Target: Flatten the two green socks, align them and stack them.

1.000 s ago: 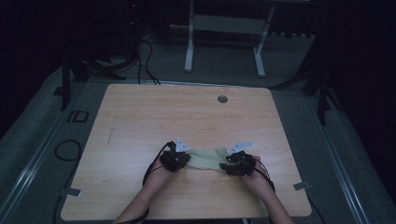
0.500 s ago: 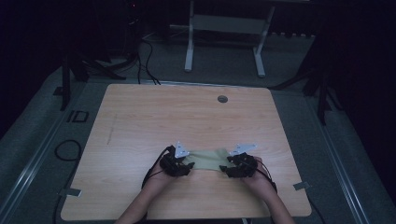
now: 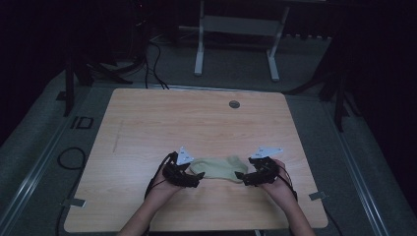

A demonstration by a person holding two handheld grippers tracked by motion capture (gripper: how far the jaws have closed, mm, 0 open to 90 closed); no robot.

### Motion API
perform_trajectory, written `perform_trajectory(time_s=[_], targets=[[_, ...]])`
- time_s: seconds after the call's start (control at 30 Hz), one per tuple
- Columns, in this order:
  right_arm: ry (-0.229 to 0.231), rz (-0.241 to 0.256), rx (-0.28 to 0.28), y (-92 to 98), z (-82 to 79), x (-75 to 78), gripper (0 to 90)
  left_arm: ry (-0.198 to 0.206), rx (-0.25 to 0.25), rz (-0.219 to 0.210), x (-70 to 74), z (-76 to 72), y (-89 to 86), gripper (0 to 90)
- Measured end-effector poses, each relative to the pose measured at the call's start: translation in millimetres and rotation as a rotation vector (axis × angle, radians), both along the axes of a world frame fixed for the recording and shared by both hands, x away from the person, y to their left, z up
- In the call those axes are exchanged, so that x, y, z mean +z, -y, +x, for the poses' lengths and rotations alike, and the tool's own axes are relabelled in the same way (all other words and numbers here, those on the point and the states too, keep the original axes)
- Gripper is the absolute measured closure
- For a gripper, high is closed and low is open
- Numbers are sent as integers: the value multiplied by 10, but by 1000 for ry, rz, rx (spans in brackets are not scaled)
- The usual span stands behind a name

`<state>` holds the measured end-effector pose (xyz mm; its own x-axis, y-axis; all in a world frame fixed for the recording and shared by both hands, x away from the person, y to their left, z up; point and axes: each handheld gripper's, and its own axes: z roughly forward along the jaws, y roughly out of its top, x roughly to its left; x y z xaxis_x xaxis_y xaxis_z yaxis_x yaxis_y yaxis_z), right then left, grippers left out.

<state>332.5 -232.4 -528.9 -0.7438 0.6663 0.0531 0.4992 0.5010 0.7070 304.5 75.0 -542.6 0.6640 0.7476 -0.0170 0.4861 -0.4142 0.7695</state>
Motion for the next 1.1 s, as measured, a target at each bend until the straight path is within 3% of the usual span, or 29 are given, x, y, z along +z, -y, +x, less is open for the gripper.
perform_trajectory(time_s=[0.03, 0.17, 0.33, 0.57, 0.8, 0.97, 1.1], targets=[[-2, 26, -5, 42, -8, -11, 144, 6, 14, -3, -4, -6, -11, 137], [15, 47, -34, 116, -32, -31, 135, 10, 39, -40, -11, -14, -60, 102], [49, 38, -78, 208, -58, -41, 135, 3, 50, -96, -22, -22, -136, 102], [53, 25, -117, 408, -84, -90, 135, 8, 95, -58, -66, -101, -315, 102], [48, 18, -134, 497, -112, -157, 135, 1, 109, -53, -74, -184, -448, 85], [42, 17, -157, 616, -167, -228, 132, 19, 122, -35, -95, -337, -650, 73], [41, 1, -168, 688, -203, -249, 132, 6, 130, -37, -117, -406, -750, 28]])
